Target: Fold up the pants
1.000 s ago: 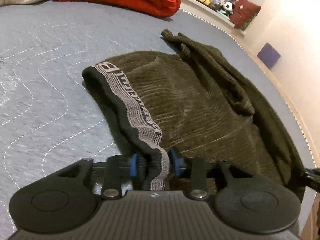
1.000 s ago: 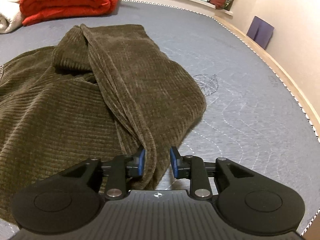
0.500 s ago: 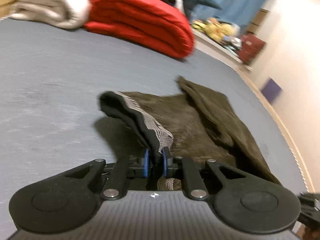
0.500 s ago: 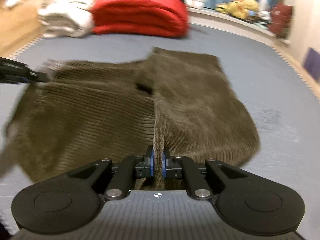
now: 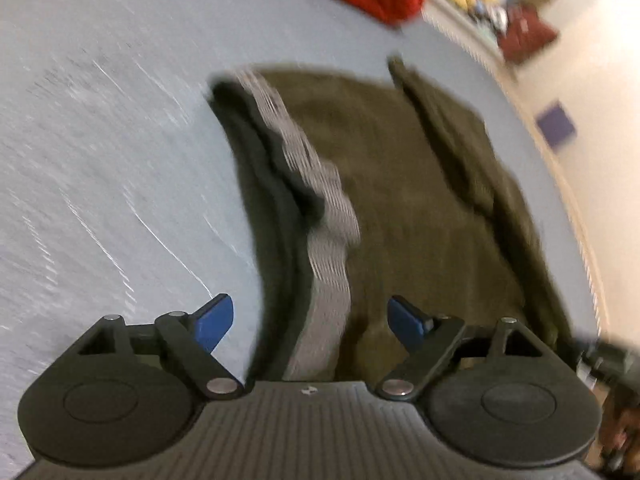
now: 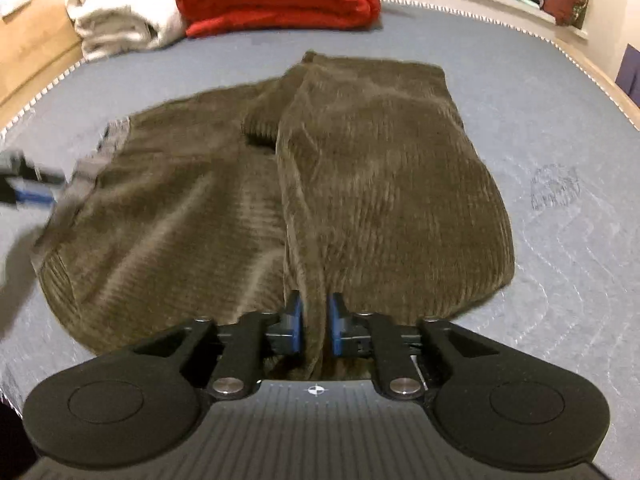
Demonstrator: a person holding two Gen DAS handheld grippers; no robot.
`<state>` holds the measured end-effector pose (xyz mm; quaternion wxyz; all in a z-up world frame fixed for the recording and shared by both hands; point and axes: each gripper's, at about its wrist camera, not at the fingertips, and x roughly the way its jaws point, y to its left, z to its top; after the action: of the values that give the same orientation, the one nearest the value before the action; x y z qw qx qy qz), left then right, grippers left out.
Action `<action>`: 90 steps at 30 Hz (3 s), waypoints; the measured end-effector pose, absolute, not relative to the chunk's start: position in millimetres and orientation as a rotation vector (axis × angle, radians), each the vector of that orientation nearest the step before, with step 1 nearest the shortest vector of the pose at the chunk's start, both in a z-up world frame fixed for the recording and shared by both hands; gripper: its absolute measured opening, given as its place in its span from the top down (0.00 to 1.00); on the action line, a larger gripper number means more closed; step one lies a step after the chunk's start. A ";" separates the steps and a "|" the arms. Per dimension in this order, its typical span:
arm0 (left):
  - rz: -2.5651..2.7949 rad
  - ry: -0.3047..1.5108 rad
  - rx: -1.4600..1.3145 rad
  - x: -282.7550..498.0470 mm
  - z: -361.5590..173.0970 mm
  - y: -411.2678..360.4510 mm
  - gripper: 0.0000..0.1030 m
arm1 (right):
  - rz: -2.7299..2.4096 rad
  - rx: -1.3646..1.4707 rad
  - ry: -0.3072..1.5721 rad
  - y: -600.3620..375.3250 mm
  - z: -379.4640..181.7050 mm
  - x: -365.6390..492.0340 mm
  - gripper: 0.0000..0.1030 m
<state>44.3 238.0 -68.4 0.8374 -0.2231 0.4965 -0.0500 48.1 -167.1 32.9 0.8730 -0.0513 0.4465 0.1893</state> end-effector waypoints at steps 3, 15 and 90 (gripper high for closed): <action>-0.132 1.060 -0.363 46.9 -79.1 217.6 0.14 | 0.404 -0.142 0.894 -166.2 37.0 49.1 0.52; -0.098 0.913 -0.062 10.8 -28.7 199.8 0.77 | 0.363 -0.223 0.904 -170.3 27.5 45.9 0.93; -0.073 0.978 -0.080 27.1 -33.4 99.1 0.30 | 0.491 -0.508 0.697 -120.5 26.3 62.9 0.52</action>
<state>27.1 99.1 -33.4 0.8814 -0.0382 0.4696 -0.0349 62.9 -120.5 26.3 0.8794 -0.2435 0.3345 0.2354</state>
